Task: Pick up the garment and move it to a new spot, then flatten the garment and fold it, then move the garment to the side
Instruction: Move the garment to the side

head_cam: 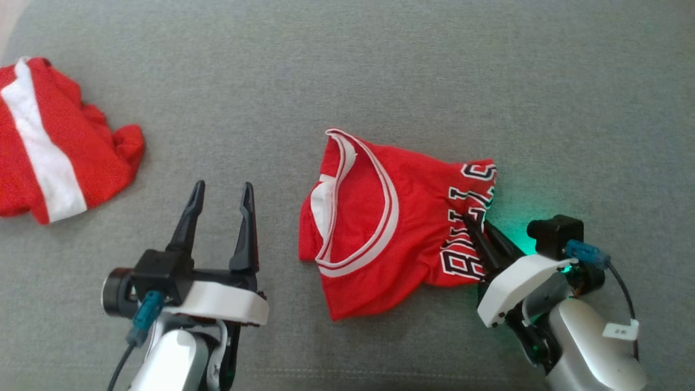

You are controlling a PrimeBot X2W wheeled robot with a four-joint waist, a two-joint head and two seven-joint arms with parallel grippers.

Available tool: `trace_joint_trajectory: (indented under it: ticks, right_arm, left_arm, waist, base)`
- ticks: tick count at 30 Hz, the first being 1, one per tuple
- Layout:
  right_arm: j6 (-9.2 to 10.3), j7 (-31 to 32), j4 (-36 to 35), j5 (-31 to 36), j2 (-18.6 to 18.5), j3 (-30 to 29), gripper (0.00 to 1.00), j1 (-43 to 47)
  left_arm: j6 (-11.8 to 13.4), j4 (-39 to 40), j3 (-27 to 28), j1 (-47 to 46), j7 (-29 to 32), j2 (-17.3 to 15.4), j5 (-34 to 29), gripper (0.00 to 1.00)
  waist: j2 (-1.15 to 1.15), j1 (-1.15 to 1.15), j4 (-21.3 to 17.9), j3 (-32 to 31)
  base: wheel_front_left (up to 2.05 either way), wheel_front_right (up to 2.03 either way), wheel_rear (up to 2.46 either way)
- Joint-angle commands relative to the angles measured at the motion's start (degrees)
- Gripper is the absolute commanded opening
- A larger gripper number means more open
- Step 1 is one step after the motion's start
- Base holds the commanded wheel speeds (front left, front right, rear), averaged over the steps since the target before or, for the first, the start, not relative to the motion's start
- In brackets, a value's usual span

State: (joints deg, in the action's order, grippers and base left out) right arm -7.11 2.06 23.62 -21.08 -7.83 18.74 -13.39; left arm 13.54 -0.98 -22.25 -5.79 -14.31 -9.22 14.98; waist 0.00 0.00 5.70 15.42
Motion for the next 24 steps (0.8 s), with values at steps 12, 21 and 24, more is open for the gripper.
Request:
trace_joint_trajectory:
  ticks: [12,21,24]
  right_arm:
    - [-0.37,-1.95,-4.2,3.67,-6.87,1.42,0.0,-4.07]
    - [-0.37,-2.28,0.1,2.77,-12.87,-5.1,0.0,-14.14]
    - [-0.37,-2.68,3.6,2.83,-16.19,-7.12,0.0,-19.32]
  left_arm:
    - [-1.46,3.08,4.87,-1.85,-0.68,-0.91,-2.88,1.0]
    - [-2.84,2.75,4.28,-4.96,-0.24,-2.14,-4.14,1.0]
    - [-3.39,2.93,3.37,-7.23,0.4,-2.23,-4.87,1.0]
  waist:
    - [0.0,0.0,-12.44,0.36]
    - [0.0,0.0,-21.76,3.42]
    - [0.0,0.0,-22.63,5.65]
  base:
    - [0.0,0.0,0.0]
    - [0.0,0.0,0.0]
    - [0.0,0.0,0.0]
